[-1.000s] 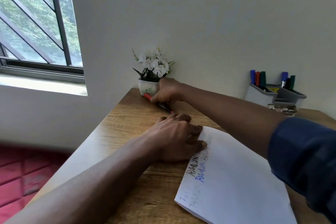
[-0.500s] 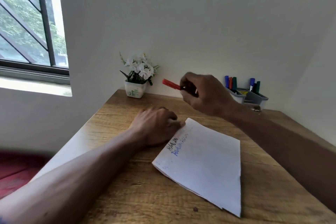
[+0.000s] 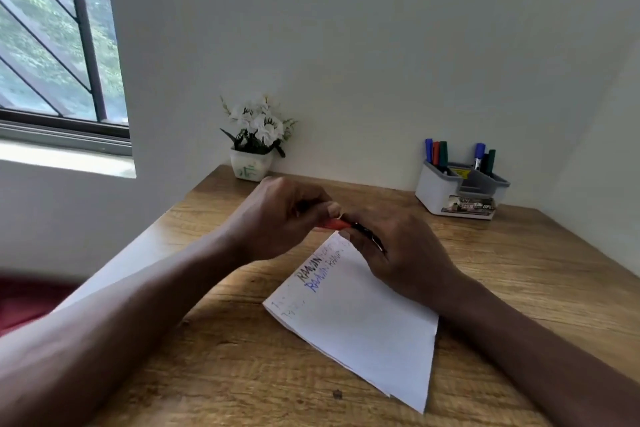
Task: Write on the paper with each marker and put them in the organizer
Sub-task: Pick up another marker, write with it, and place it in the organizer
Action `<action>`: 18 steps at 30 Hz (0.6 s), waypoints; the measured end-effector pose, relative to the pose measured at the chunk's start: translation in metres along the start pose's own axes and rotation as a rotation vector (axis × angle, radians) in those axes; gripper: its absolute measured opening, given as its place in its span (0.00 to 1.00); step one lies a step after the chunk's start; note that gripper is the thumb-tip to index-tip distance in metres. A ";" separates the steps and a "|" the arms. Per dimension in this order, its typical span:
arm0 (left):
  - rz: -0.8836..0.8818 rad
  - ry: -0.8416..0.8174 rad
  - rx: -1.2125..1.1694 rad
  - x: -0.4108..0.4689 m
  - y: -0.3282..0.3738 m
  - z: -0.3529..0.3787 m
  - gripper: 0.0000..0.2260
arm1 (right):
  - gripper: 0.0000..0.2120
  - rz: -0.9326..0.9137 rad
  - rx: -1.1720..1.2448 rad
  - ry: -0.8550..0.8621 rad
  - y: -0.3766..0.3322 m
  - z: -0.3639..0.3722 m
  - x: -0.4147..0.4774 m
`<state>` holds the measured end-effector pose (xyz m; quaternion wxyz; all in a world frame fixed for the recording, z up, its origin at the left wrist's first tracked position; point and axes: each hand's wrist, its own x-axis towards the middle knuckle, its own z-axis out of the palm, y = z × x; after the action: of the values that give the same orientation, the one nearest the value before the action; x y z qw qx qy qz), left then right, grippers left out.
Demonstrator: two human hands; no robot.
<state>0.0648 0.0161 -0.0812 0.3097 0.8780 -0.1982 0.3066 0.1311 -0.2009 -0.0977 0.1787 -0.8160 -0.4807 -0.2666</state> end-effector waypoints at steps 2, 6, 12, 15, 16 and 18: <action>-0.018 -0.056 -0.040 0.001 -0.002 0.001 0.05 | 0.15 0.007 -0.030 0.021 0.003 0.000 -0.001; -0.014 -0.092 -0.063 0.000 -0.004 0.006 0.03 | 0.17 0.031 -0.041 0.008 0.003 0.000 -0.004; -0.063 -0.151 -0.105 0.002 -0.011 0.003 0.03 | 0.20 0.098 -0.072 0.021 0.004 0.000 -0.004; -0.092 -0.131 -0.121 0.002 -0.014 0.002 0.03 | 0.23 0.145 -0.092 0.003 0.001 -0.003 -0.003; -0.112 -0.103 -0.101 0.002 -0.016 0.000 0.03 | 0.24 0.176 -0.082 -0.026 0.001 -0.006 -0.003; -0.186 -0.050 -0.031 0.001 -0.024 -0.003 0.02 | 0.24 0.235 -0.029 -0.159 0.002 -0.012 -0.004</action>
<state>0.0776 0.0352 -0.0886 0.3452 0.8950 -0.1282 0.2517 0.1282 -0.2112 -0.0906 0.1580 -0.8877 -0.3907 -0.1854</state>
